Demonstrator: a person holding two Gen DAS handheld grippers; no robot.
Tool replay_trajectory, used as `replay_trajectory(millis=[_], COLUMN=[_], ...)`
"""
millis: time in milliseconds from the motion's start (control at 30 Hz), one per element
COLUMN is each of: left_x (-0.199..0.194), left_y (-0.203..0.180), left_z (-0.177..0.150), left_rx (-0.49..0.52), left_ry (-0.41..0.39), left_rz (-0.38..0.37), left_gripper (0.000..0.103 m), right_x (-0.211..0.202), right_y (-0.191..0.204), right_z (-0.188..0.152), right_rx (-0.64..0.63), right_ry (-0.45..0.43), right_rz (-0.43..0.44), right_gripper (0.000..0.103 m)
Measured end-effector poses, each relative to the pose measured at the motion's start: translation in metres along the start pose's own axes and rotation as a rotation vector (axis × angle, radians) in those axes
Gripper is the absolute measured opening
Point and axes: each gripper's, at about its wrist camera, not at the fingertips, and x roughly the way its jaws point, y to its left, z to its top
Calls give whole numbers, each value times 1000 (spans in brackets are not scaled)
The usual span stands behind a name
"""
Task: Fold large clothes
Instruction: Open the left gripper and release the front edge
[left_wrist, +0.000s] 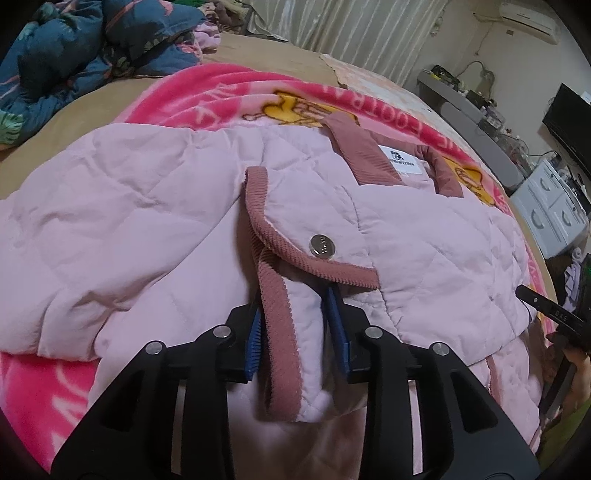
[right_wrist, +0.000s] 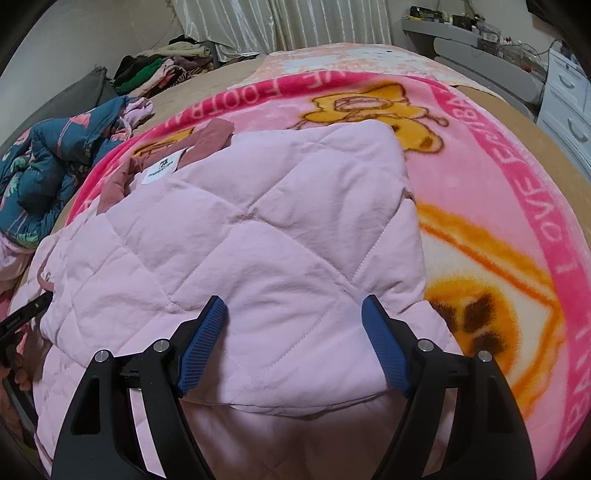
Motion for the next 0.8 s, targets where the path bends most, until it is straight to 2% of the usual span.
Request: replay_trajectory(millis=[133, 167, 233, 467, 533, 633, 800], left_x=[-4, -4, -8, -31, -38, -51, -73], left_y=[-2, -2, -2, -1, 0, 5, 22], left_z=[-1, 0, 0, 4, 4, 4, 4], left_rx=[-8, -10, -13, -39, -48, -70, -133], left_ry=[10, 12, 13, -25, -34, -55, -88], left_rz=[3, 0, -1, 2, 8, 28, 44], left_gripper=[31, 33, 44, 69, 82, 94, 94], right_x=[-9, -11, -16, -31, -37, -45, -55], right_y=[5, 6, 8, 17, 24, 33, 46], right_z=[2, 2, 3, 6, 6, 7, 6], right_rx=[10, 17, 23, 38, 23, 4, -21], right_ry=[0, 1, 0, -11, -24, -44, -66], right_rz=[28, 38, 51, 96, 96, 96, 108], right_gripper=[93, 94, 95, 95, 99, 99, 99])
